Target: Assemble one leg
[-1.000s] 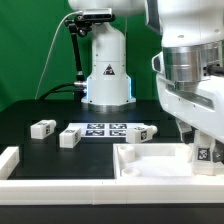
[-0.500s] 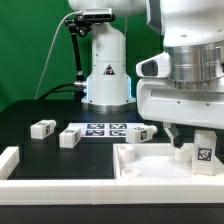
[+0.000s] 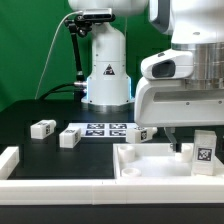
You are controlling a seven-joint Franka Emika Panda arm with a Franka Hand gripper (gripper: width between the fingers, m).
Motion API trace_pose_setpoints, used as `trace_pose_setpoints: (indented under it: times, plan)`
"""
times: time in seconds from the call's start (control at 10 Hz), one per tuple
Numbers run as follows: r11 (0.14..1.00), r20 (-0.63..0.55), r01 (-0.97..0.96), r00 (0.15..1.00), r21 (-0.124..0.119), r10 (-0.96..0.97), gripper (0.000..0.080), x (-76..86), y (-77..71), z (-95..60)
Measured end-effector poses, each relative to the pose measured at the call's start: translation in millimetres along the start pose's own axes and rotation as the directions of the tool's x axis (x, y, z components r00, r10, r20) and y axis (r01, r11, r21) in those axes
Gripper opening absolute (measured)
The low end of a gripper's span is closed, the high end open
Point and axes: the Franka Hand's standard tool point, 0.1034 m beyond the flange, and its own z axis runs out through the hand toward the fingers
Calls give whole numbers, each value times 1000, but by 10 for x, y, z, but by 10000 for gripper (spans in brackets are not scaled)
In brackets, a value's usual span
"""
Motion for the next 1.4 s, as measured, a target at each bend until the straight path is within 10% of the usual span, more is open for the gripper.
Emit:
trace_pose_setpoints:
  times: [0.3,0.8,1.4]
  plan:
    - [999,1,-45,999,0,45,291,-2,-2,2]
    - [883,12,-468,884,21,468,291,-12,-32,14]
    - [260,54,-964,263,56,963,292,-12,-15,36]
